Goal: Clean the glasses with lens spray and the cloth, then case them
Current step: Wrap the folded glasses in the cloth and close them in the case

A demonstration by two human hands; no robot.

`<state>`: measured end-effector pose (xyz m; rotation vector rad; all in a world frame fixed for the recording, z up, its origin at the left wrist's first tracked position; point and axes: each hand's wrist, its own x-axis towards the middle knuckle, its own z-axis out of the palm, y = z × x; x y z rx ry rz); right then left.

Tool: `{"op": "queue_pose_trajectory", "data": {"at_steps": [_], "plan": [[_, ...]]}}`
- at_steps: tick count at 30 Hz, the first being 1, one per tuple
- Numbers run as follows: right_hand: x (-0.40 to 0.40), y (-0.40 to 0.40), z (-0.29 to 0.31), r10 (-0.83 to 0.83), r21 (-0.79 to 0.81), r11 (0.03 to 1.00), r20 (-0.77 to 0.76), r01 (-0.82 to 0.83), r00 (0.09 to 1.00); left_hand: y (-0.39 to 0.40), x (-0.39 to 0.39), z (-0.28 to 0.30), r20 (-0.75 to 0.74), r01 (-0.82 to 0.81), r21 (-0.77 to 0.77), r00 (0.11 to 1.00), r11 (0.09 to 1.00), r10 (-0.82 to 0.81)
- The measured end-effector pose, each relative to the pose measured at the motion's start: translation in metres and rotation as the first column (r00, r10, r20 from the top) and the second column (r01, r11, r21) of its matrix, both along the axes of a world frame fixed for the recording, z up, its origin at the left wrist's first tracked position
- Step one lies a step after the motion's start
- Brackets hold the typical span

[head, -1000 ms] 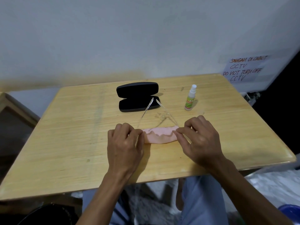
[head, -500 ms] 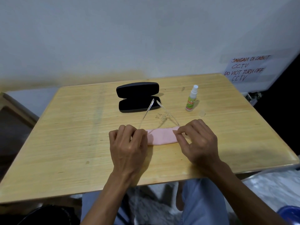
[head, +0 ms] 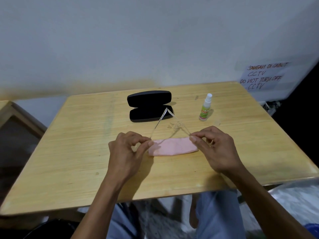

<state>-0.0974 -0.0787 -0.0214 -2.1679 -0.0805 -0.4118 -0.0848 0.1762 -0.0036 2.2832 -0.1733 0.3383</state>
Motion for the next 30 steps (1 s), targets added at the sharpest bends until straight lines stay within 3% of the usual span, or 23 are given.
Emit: {"op": "queue_pose_trajectory", "data": {"at_steps": [6, 11, 14, 17, 23, 25, 30], "plan": [[0.004, 0.004, 0.008, 0.094, -0.231, 0.968, -0.01, -0.094, 0.996, -0.006, -0.002, -0.004, 0.059, -0.028, 0.014, 0.998, 0.999, 0.027], [0.008, 0.014, 0.007, 0.184, -0.51, 0.833, -0.108, -0.214, 0.977, -0.007, 0.0, -0.002, 0.12, -0.026, 0.075, 0.993, 0.997, 0.016], [0.006, 0.011, 0.005, 0.182, -0.464, 0.862, -0.089, -0.203, 0.979, -0.009, 0.0, 0.002, 0.122, -0.006, 0.159, 0.992, 0.987, -0.013], [0.003, 0.01, 0.0, 0.155, -0.295, 0.942, -0.045, -0.161, 0.987, -0.014, 0.004, 0.004, 0.117, 0.011, 0.254, 0.992, 0.967, -0.042], [-0.01, 0.004, -0.005, -0.109, -0.027, 0.994, 0.02, 0.109, 0.994, -0.024, 0.01, 0.0, 0.023, 0.077, 0.328, 0.996, 0.941, -0.089], [-0.012, -0.001, -0.004, -0.105, -0.049, 0.993, 0.026, 0.106, 0.994, -0.025, 0.01, -0.002, 0.007, 0.095, 0.333, 0.995, 0.938, -0.103], [-0.006, -0.009, -0.003, 0.09, -0.208, 0.973, -0.075, -0.104, 0.993, -0.012, 0.008, -0.004, -0.02, 0.118, 0.3, 0.993, 0.947, -0.118]]}}
